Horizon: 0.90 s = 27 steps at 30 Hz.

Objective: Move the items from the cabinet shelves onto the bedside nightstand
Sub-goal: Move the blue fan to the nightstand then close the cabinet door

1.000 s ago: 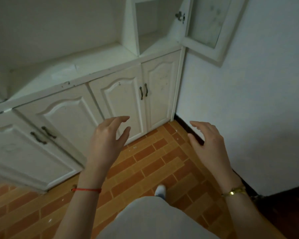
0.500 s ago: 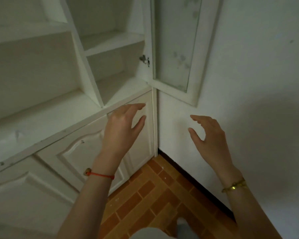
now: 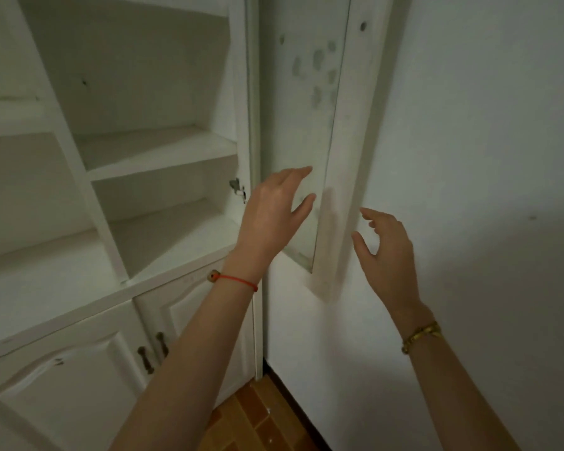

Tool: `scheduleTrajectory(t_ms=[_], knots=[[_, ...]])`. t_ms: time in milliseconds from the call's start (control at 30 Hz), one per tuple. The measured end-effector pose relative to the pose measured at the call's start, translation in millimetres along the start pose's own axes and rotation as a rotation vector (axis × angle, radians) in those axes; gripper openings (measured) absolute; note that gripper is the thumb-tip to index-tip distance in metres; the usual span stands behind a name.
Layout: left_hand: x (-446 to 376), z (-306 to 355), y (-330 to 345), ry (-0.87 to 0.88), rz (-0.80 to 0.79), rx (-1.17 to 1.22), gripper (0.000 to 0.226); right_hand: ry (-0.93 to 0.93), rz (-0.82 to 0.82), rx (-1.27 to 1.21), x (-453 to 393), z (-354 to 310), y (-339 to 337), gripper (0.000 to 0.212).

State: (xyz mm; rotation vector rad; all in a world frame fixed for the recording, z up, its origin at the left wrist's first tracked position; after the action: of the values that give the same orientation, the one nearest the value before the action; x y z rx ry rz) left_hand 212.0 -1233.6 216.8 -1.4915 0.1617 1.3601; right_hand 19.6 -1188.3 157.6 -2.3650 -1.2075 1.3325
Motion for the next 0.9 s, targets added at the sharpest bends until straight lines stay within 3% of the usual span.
scheduleTrajectory(t_ms=[333,500,900], knots=[[-80.8,-4.0,36.0,0.064,0.061,-0.106,0.063,-0.080,-0.006,-0.079,-82.3,10.5,31.6,0.047],[-96.7,-3.5,37.3,0.097,0.042,-0.141,0.068,-0.158,0.076,-0.090,-90.0,15.8,36.6,0.042],[-56.9,-6.2,-4.8,0.045,0.139,-0.133,0.074,-0.415,0.157,-0.235,-61.0,-16.0,63.4,0.043]])
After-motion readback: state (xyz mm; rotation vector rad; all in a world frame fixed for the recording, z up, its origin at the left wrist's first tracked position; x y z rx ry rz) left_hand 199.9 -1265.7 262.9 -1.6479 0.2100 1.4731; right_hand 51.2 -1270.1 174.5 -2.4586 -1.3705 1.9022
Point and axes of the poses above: each hand's wrist, its own x-axis away from the middle knuckle, its own y-axis out of the palm, z = x × y, the point moved 2 cm from there along -x, towards the middle knuckle, and after that the axes turned 8 degrees about y, right-handed, at the moved point
